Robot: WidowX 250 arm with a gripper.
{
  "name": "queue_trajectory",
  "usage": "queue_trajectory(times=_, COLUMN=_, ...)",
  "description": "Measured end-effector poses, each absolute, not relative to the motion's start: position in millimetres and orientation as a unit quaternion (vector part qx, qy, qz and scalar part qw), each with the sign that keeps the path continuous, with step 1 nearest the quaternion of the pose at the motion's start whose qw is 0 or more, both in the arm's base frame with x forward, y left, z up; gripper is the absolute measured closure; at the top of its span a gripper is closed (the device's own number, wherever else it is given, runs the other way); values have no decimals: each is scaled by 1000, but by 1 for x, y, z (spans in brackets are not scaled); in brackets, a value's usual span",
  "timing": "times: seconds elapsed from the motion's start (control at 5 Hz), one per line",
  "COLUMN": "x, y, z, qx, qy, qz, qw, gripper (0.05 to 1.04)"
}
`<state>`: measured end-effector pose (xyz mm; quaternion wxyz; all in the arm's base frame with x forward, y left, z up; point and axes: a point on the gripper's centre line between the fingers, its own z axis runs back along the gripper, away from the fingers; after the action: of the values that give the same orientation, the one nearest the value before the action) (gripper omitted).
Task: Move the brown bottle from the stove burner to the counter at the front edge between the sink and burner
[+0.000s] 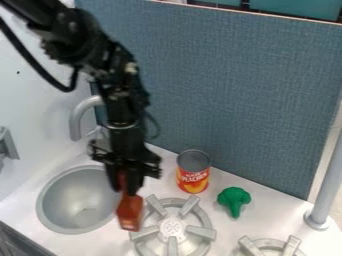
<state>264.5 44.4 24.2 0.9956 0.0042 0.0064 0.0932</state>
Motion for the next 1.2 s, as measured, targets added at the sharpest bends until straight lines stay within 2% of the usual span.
queue_trajectory(times=0.2, x=255, y=65, z=19, qx=22, qy=21, qz=115, qw=993, gripper=731)
queue_trajectory(times=0.4, x=244, y=78, z=2, qx=18, qy=34, qz=116, qw=992, gripper=731)
queue_trajectory(times=0.8, x=245, y=80, z=-29, qx=19, qy=17, qz=79, qw=997, gripper=731)
queue_trajectory(times=1.2, x=246, y=83, z=-42, qx=1, qy=11, qz=78, qw=997, gripper=731)
